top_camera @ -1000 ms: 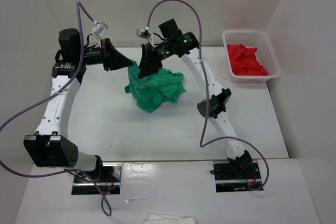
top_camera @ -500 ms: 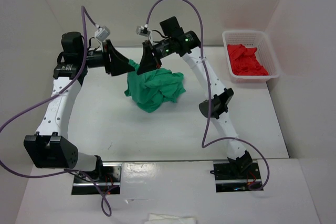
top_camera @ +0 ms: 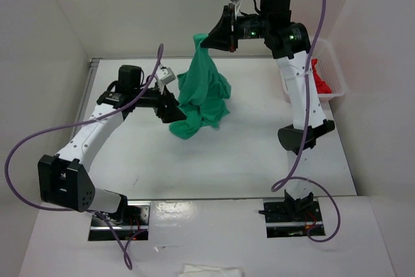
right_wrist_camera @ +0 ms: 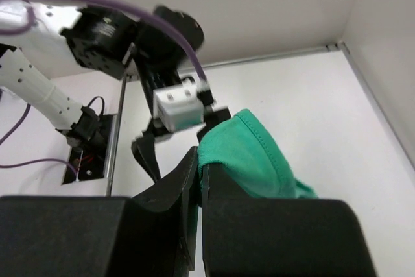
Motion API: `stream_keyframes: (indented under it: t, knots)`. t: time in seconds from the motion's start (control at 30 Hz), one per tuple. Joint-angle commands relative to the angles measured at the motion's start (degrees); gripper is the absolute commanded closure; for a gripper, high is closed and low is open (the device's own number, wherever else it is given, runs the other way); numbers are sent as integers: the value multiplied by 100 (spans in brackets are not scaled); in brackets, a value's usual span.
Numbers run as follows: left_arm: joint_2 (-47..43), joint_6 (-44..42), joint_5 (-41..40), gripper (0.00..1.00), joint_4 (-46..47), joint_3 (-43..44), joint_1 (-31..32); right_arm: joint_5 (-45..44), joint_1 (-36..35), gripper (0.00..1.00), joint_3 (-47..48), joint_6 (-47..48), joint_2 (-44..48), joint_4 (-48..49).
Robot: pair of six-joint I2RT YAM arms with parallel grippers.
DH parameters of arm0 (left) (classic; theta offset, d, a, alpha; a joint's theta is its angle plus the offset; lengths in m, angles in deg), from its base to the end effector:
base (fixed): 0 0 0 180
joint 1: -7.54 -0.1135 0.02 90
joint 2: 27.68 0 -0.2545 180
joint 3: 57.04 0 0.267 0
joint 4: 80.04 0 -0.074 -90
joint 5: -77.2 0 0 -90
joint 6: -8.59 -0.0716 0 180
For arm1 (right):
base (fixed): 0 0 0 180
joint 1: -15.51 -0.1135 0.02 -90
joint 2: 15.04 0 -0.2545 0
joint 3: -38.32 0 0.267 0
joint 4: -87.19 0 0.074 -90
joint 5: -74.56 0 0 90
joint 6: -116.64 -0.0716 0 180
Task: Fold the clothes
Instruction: Flatten the tank top out
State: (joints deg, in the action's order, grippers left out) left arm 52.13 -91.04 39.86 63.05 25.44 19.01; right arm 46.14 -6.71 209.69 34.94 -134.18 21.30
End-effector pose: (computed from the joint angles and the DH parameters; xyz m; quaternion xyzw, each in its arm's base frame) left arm 0.3207 -0.1232 0.3104 0.3490 0.7409 -0.3987 0.4128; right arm 0.3580 0.2143 0.5213 -0.4830 0.5683 0.4638 0.4782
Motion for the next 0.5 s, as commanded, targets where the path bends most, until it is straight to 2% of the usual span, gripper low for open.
stream_keyframes:
  t: [0.0,0.3,0.47]
  knots:
    - [26,-435,-555,11,273,-155,128,-111,-169,100,-220,-153,312,579]
    - [140,49,-1898,11,1652,-823,251,-59,-169,100,-273,-205,671,632]
    - [465,49,-1822,11,1707,-894,251,-59,-169,100,-273,-153,865,580]
